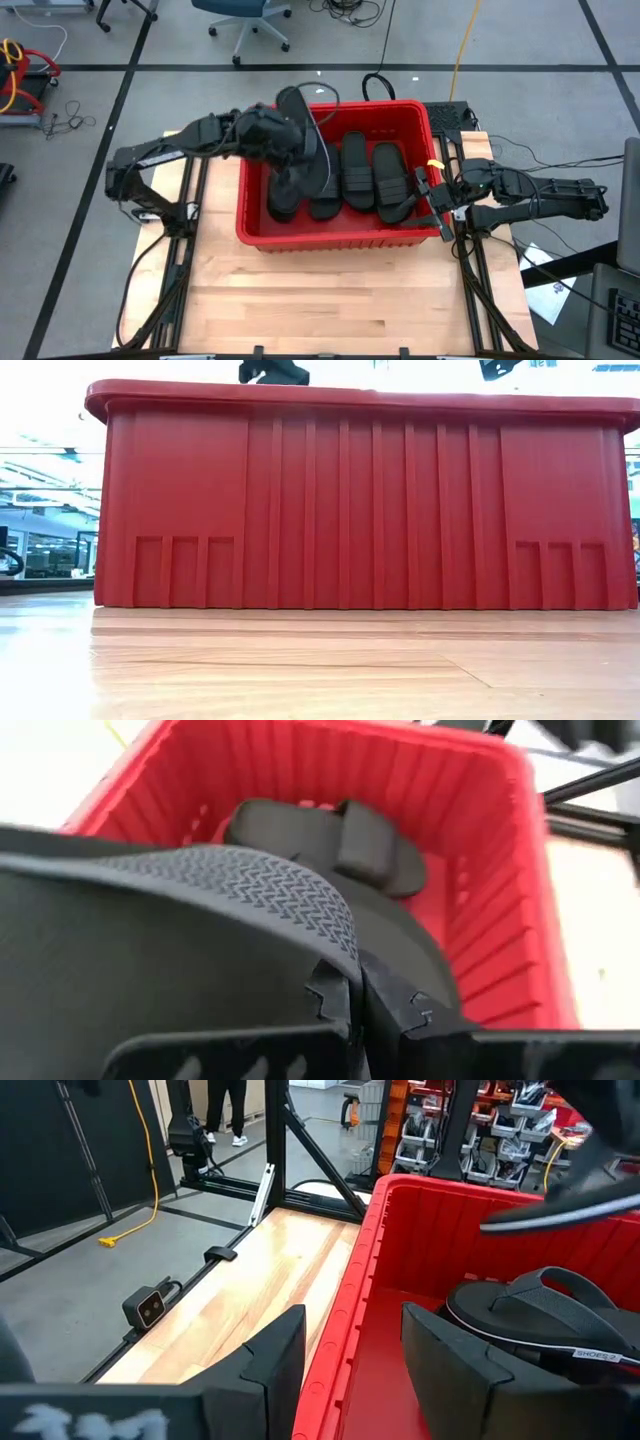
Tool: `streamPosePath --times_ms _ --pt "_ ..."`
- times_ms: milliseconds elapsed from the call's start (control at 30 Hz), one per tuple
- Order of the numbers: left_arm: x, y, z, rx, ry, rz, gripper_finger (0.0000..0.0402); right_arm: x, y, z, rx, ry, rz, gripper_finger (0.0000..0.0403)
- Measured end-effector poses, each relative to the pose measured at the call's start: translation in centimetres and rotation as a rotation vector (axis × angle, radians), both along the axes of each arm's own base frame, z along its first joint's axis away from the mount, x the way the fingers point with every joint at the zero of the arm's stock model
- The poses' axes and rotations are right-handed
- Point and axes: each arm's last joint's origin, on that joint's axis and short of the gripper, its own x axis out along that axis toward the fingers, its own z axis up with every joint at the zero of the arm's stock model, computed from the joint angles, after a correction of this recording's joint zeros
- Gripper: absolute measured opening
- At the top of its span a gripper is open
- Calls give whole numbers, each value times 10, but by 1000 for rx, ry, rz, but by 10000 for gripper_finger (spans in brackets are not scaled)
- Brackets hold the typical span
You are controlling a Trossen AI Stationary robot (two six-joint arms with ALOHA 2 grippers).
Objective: Pick and place slides into bin
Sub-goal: Put the black slipper into the red bin
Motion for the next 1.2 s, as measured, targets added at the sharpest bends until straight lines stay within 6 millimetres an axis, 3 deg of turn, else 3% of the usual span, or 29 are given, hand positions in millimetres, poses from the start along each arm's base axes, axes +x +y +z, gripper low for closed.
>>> streamPosePath --times_ms 233,500,667,967,1200 --pt "28 32 -36 -38 108 -30 0 0 0 0 0 0 0 157" --pt "69 44 -89 -104 224 -123 0 0 0 0 0 1 0 157" --pt "84 52 -116 -143 275 -139 0 0 0 0 0 4 0 157" --pt "91 70 -143 -209 339 -63 0 0 0 0 -1 6 0 157" --pt "90 73 -145 -214 350 6 10 0 0 -1 -3 5 1 157"
